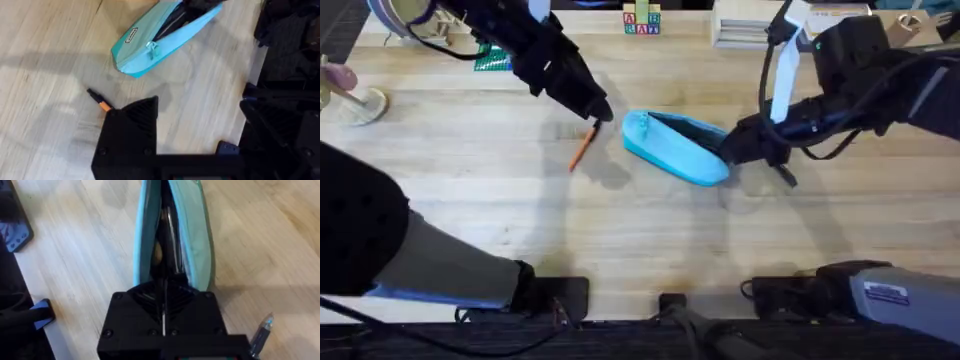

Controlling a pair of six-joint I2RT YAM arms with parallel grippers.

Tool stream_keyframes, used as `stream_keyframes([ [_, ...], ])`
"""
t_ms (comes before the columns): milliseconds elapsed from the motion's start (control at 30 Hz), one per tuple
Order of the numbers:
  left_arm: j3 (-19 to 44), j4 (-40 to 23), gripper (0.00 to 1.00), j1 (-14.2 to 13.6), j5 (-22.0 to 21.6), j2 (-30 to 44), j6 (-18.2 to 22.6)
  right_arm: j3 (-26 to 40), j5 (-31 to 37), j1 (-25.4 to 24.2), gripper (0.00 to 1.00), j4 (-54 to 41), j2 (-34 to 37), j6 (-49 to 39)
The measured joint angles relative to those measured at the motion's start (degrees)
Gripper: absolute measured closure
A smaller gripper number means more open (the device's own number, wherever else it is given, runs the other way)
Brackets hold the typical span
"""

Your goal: Unzip the bag, pick up the pens from the table one at a time and place them inside, then zip the bag closed.

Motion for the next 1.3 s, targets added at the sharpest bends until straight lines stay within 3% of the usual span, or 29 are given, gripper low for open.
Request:
stream_keyframes([
  [333, 0.0, 0.0, 0.005, 0.0, 0.0, 0.0, 0.0, 0.0, -0.2, 0.0, 0.959, 0.3, 2.1, 0.0],
  [433, 0.0, 0.0, 0.005, 0.0, 0.0, 0.0, 0.0, 0.0, -0.2, 0.0, 0.906, 0.3, 2.1, 0.0],
  [500, 0.0, 0.0, 0.006, 0.0, 0.0, 0.0, 0.0, 0.0, -0.2, 0.0, 0.758, 0.3, 2.1, 0.0],
  [667, 0.0, 0.0, 0.006, 0.0, 0.0, 0.0, 0.0, 0.0, -0.9, 0.0, 0.061, 0.3, 2.1, 0.2],
  [700, 0.0, 0.0, 0.006, 0.0, 0.0, 0.0, 0.0, 0.0, -1.0, 0.0, 0.022, 0.3, 2.1, 0.3],
  [1300, 0.0, 0.0, 0.006, 0.0, 0.0, 0.0, 0.0, 0.2, -1.1, 0.0, 0.005, 0.7, 1.9, 5.1],
])
